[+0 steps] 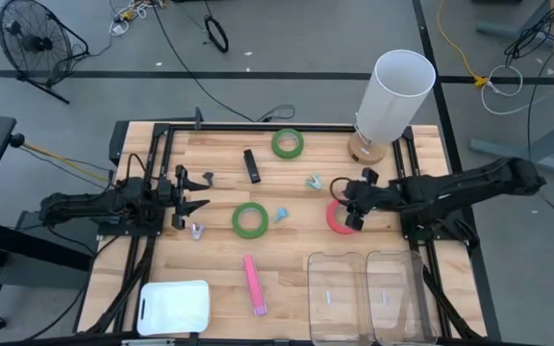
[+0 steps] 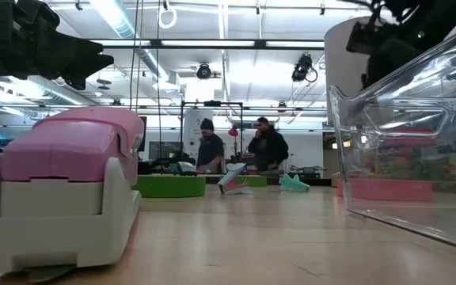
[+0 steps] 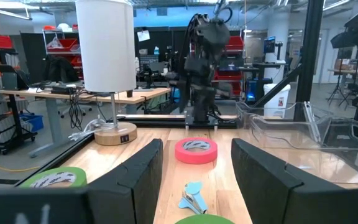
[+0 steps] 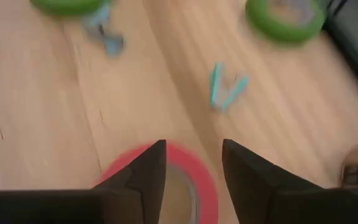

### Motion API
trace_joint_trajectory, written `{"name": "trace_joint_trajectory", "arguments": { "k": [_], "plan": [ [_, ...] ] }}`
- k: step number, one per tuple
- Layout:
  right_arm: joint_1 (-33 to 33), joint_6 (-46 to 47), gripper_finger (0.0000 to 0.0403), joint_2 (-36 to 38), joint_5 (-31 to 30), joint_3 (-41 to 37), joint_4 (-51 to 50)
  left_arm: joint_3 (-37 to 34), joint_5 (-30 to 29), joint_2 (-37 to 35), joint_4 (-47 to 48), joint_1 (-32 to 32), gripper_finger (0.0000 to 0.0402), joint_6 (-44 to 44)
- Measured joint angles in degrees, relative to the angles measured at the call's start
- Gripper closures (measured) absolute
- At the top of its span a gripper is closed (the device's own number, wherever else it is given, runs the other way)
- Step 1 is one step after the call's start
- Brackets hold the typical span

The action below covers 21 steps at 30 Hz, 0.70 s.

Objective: Pick and place Stapler, Stapler remover, tape
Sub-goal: Put the pink tape into the left transparent bin

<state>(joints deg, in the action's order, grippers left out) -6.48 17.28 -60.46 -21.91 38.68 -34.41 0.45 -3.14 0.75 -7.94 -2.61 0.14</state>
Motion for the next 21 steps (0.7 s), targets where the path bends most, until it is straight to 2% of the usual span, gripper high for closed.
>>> {"name": "trace_joint_trajectory", "arguments": {
  "k": [4,7,17,21],
  "plan": [
    [0.00,0.78,0.0245,-4.66,1.97,0.00,-3.57,0.01,0.00,0.00,0.00,0.01,0.0207,-0.02],
    [0.00,0.67,0.0238,-7.53,0.52,0.00,-4.45,0.02,0.00,0.00,0.00,0.02,0.0207,-0.02],
    [2.72,1.55,0.0148,-13.81,-0.10,0.00,-4.22,0.01,0.00,0.00,0.02,0.02,0.0207,-0.02],
    [3.86,1.40,0.0126,-15.76,-1.46,0.00,-4.20,0.01,0.00,0.00,0.02,0.00,0.0207,-0.02]
  ]
}}
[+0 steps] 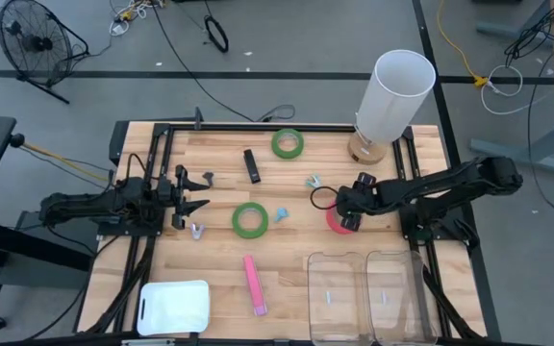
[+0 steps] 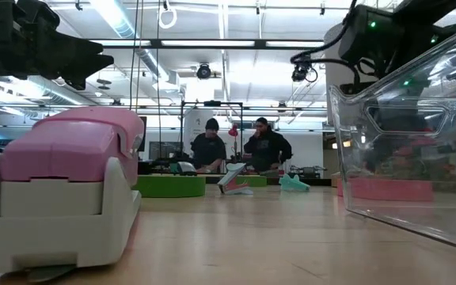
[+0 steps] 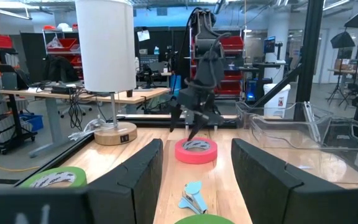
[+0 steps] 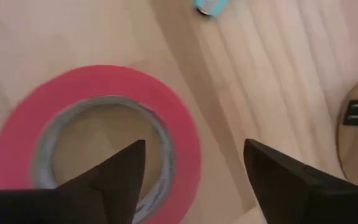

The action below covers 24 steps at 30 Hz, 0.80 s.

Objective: Pick and place Stapler, Stapler remover, tape
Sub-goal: Put the pink tape into the left transparent bin

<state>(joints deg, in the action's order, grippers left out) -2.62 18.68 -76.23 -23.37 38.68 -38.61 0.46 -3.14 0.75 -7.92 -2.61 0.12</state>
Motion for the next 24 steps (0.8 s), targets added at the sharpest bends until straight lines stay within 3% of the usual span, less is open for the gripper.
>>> {"name": "trace_joint_trajectory", "arguments": {
  "k": [24],
  "plan": [
    [1.56,-0.09,0.0131,-10.82,-0.16,0.00,5.93,-0.01,0.00,0.00,0.04,0.02,0.0207,0.00]
  ]
}}
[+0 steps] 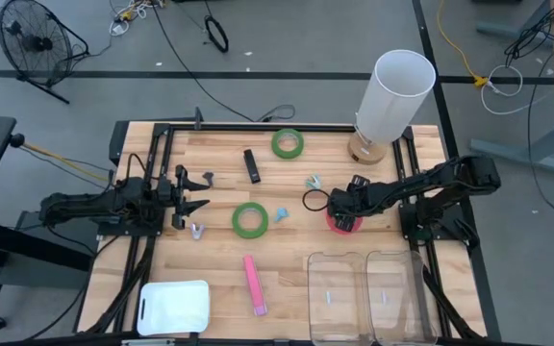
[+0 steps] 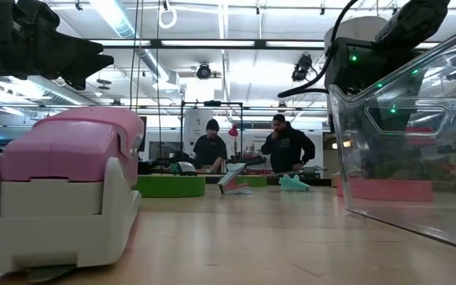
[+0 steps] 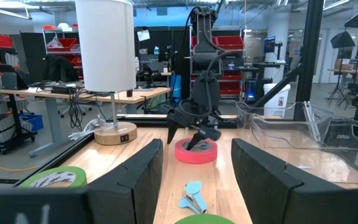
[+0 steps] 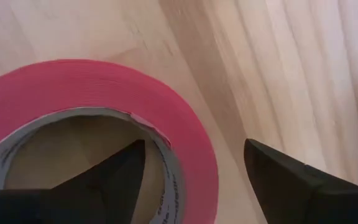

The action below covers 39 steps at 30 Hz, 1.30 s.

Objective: Pick and place Stapler, Stapler remover, tape
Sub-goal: Put the pink tape into the left transparent bin

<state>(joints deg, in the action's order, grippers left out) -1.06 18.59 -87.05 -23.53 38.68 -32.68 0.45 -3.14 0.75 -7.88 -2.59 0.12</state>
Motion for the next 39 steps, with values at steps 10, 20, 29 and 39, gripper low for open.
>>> {"name": "trace_joint_trajectory", "arguments": {
  "k": [10,20,29,39],
  "plan": [
    [0.09,1.26,0.0274,-0.89,2.50,0.09,0.74,0.00,0.00,0.00,0.00,-0.02,0.0207,0.00],
    [0.18,-2.47,0.0351,-1.20,4.29,4.14,-4.98,0.02,0.01,0.00,-0.02,0.00,0.0207,0.00],
    [-0.54,-5.77,0.0351,-1.14,5.14,23.17,-24.04,0.01,0.02,0.00,-0.02,0.00,0.0207,-1.10],
    [-11.36,4.02,0.0351,-1.00,12.95,45.24,-43.59,0.02,0.02,0.00,-0.02,-0.01,0.0207,-2.58]
  ]
}}
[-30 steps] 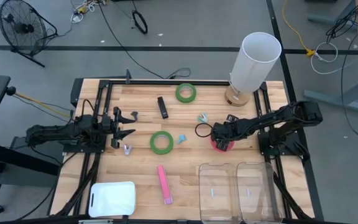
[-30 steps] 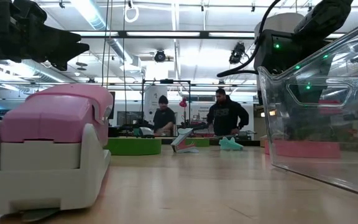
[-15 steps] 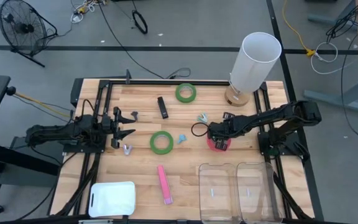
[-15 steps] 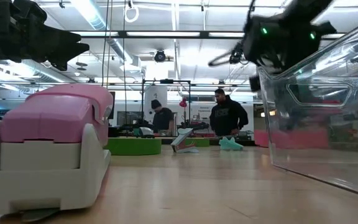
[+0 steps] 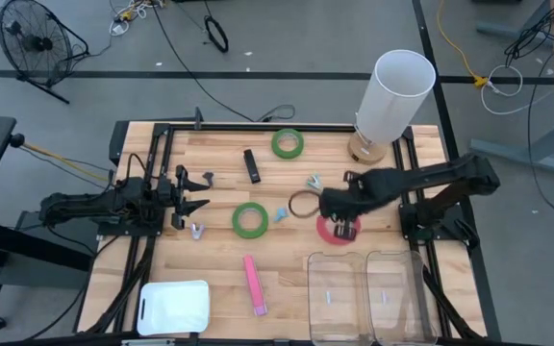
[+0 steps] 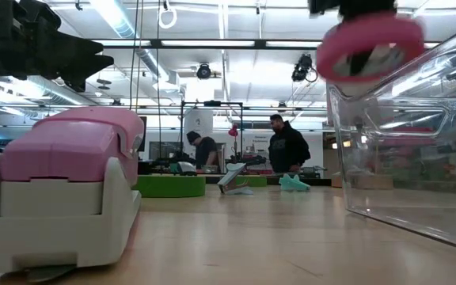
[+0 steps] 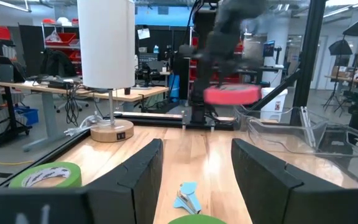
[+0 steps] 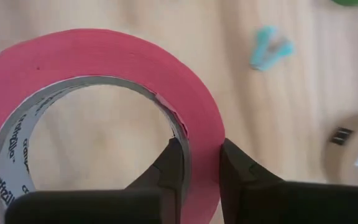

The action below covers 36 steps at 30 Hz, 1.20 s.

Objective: Pick and place Stapler, Stapler remover, tape
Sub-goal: Put the pink tape into the left transparent bin

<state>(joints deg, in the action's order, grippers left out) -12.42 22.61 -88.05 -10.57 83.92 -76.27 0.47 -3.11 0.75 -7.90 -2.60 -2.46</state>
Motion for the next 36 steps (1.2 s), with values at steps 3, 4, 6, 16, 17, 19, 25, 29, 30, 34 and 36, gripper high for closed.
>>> {"name": "trace_joint_trajectory", "arguments": {
  "k": [3,4,6,16,17,19,25,29,30,34,36],
  "plan": [
    [-6.82,5.58,0.0351,0.02,0.32,3.31,0.10,0.00,0.00,0.00,0.00,0.01,0.0207,-0.06],
    [-9.33,7.87,0.0351,0.02,-0.05,3.84,0.43,-0.01,0.00,0.00,0.00,-0.02,0.0207,-0.25],
    [-14.34,12.95,0.0351,0.02,-2.05,4.18,1.73,-0.01,0.00,-0.01,0.00,-0.01,0.0207,-1.86],
    [-29.67,29.22,0.0351,-12.83,-3.23,5.48,9.32,0.00,1.48,-0.02,0.02,0.00,0.0207,-13.82],
    [-29.93,29.18,0.0351,-15.31,-2.62,6.82,8.66,-0.01,2.28,-0.02,0.03,-0.01,0.0207,-14.53],
    [-30.11,28.78,0.0351,-19.38,-2.40,10.21,6.51,0.00,4.23,-0.02,0.02,0.01,0.0207,-14.99],
    [-30.50,28.86,0.0351,-25.35,-3.85,18.29,1.78,-0.01,10.28,-0.02,0.20,-0.01,0.0207,-15.09],
    [-30.84,29.26,0.0351,-26.10,-3.55,18.45,1.28,-0.02,12.10,-0.02,0.53,0.01,0.0207,-15.74],
    [-30.98,29.48,0.0351,-25.99,-3.53,18.47,1.29,0.00,12.20,-0.01,0.54,0.01,0.0207,-16.59],
    [-31.53,30.76,0.0351,-25.99,-4.16,18.47,-0.63,-0.01,12.41,-0.02,0.55,0.01,0.0207,-17.97],
    [-31.77,31.36,0.0351,-25.97,-4.45,18.44,-0.88,-0.01,12.41,-0.02,0.72,0.01,0.0207,-17.97]
  ]
}}
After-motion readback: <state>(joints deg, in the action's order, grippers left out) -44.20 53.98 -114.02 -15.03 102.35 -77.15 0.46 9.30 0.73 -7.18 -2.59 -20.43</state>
